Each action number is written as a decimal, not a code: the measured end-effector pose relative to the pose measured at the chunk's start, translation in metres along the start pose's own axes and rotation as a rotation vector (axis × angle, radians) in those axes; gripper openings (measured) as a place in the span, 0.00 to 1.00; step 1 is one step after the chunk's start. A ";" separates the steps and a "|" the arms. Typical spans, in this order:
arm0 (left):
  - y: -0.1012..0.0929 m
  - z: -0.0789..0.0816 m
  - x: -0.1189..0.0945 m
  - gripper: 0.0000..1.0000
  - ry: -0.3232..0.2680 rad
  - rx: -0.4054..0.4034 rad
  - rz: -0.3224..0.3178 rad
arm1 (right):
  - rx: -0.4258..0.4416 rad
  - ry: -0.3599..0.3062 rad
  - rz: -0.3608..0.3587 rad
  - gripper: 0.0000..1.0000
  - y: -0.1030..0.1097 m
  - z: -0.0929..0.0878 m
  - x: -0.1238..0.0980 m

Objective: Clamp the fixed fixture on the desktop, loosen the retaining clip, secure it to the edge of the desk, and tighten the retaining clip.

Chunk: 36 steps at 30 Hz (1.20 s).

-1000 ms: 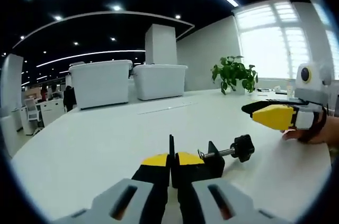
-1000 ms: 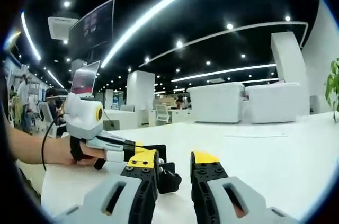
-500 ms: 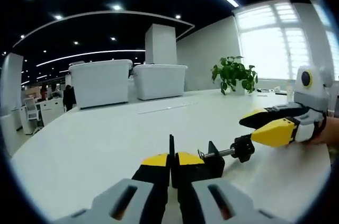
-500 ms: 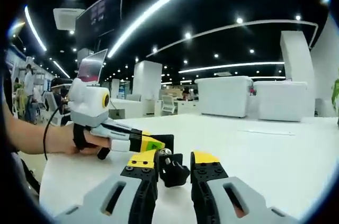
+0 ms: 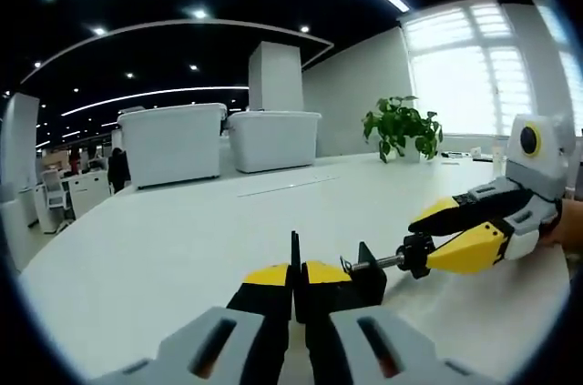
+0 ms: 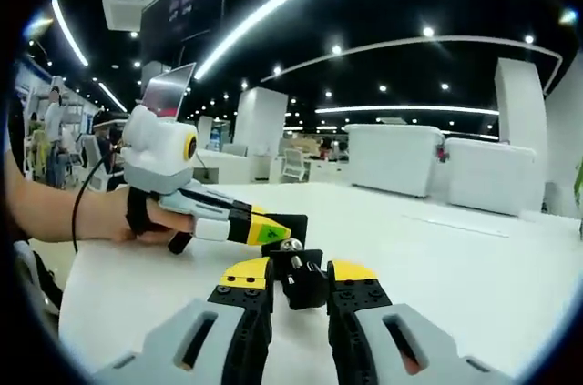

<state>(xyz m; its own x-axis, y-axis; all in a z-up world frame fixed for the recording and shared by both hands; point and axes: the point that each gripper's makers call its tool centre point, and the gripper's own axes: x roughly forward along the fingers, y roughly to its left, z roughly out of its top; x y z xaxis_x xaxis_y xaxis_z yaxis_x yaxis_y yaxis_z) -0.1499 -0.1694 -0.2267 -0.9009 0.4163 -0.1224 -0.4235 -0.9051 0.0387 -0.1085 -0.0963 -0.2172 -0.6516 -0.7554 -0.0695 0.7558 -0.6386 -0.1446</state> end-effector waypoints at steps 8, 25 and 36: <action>-0.001 0.000 -0.001 0.05 -0.001 -0.003 -0.001 | -0.036 0.005 -0.013 0.22 -0.002 -0.001 0.001; -0.001 -0.001 -0.001 0.05 0.001 -0.007 0.006 | -0.238 -0.015 -0.023 0.18 0.001 0.002 0.003; 0.000 -0.001 -0.001 0.05 0.003 -0.002 0.012 | -0.503 0.000 -0.053 0.18 0.012 0.003 0.000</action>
<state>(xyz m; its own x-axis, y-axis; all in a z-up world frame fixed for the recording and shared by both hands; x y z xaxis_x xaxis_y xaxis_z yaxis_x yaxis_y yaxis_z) -0.1489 -0.1695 -0.2275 -0.9055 0.4056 -0.1252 -0.4128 -0.9100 0.0380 -0.0996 -0.1045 -0.2158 -0.6880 -0.7240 -0.0488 0.5967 -0.5262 -0.6059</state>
